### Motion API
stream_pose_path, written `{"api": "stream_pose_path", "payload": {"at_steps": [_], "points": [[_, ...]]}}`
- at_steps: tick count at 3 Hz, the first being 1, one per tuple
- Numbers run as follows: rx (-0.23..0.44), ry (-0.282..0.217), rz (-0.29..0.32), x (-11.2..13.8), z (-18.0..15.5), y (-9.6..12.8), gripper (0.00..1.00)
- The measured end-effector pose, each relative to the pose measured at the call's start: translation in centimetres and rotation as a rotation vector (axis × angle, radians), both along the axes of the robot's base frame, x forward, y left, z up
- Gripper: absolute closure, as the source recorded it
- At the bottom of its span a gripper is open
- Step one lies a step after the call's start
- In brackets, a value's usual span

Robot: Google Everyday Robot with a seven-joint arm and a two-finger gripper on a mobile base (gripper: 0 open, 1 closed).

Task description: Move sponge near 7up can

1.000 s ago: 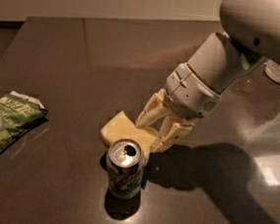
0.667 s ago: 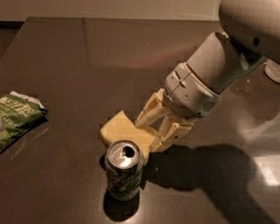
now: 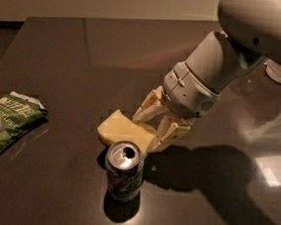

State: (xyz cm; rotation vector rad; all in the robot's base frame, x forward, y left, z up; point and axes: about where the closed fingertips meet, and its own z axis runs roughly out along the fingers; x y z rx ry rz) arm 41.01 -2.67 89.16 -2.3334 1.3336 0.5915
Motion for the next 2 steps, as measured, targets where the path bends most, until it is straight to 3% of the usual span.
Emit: {"api": "stream_pose_path", "payload": {"at_steps": [1,2], "points": [[0.001,-0.006,-0.001,0.03,0.08,0.17,0.0],[0.001,-0.007,-0.001,0.04,0.09,0.2,0.0]]}}
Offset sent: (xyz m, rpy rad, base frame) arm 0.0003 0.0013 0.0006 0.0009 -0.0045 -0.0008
